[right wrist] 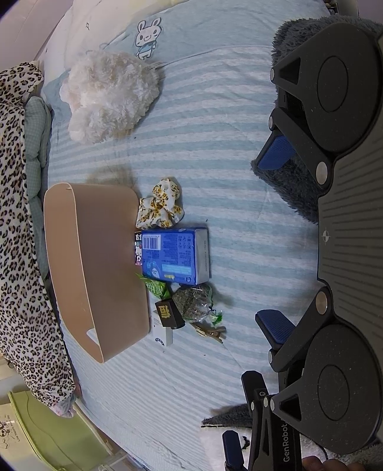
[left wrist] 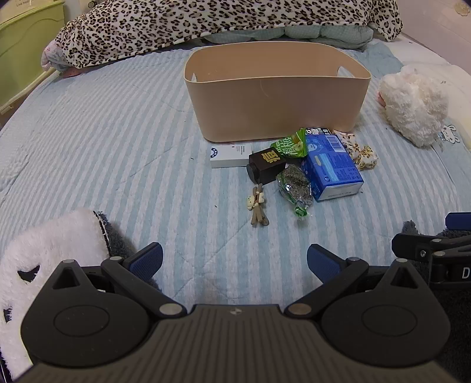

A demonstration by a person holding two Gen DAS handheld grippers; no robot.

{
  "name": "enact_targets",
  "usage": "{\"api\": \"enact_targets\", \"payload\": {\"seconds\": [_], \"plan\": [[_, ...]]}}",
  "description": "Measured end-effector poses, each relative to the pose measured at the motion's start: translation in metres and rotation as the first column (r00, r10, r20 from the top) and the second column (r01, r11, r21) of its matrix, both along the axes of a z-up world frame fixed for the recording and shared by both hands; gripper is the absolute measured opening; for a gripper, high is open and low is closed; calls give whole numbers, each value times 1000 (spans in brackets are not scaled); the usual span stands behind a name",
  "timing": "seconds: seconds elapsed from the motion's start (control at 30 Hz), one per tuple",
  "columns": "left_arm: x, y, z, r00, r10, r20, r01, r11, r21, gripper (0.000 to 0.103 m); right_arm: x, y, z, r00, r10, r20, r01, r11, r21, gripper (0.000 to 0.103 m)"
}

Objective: Organize objects
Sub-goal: 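Move both tools toward the scattered items in front of the basket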

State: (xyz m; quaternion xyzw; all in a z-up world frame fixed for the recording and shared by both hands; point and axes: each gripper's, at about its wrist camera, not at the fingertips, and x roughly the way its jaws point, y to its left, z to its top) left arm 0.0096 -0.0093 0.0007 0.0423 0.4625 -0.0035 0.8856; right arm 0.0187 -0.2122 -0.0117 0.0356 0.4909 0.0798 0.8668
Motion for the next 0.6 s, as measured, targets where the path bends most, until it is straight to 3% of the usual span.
{"api": "enact_targets", "payload": {"seconds": [0.6], "plan": [[1,1,0,1000,-8,8,8,1000,8,103,4,-2,1,1000,-7,-1,7,1000,2,102]]}}
